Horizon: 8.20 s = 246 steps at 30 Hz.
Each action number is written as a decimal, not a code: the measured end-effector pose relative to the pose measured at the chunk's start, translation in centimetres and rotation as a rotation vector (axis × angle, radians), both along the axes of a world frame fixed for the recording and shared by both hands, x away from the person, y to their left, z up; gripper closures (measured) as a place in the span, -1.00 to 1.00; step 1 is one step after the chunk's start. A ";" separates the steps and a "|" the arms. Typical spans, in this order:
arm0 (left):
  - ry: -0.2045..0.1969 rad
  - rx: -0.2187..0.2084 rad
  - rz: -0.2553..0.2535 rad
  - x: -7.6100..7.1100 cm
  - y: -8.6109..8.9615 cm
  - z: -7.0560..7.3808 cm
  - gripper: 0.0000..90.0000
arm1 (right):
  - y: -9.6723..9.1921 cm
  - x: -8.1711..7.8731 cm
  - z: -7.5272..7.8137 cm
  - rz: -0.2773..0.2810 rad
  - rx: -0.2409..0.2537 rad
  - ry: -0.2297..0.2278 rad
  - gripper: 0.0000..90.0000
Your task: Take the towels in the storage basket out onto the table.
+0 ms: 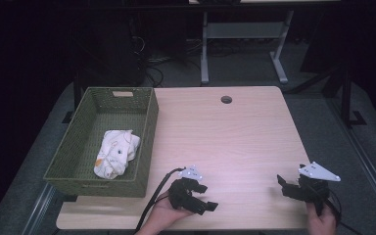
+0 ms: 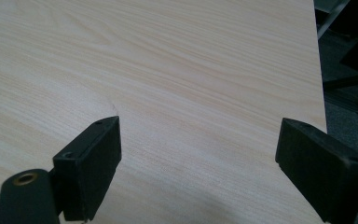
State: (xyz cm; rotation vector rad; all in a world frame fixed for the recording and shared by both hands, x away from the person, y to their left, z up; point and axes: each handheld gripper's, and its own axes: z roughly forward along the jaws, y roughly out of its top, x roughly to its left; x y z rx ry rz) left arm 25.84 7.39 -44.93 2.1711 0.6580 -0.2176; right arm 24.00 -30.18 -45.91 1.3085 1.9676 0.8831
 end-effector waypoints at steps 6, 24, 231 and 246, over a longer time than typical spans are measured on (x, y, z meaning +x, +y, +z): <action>-0.023 0.016 -0.004 0.2 0.1 0.7 -0.43 | 0.1 -0.1 0.0 -0.006 -0.001 0.004 -0.69; 0.034 0.110 0.008 5.2 0.4 6.6 -0.55 | 0.4 -0.3 0.3 0.002 0.003 -0.009 -0.69; 0.236 0.126 0.586 11.9 27.6 14.7 0.57 | 0.9 -0.5 0.5 0.024 -0.013 -0.004 -0.69; 0.216 0.098 0.561 11.7 26.7 16.3 0.57 | 0.9 -0.5 0.6 0.022 -0.008 -0.011 -0.69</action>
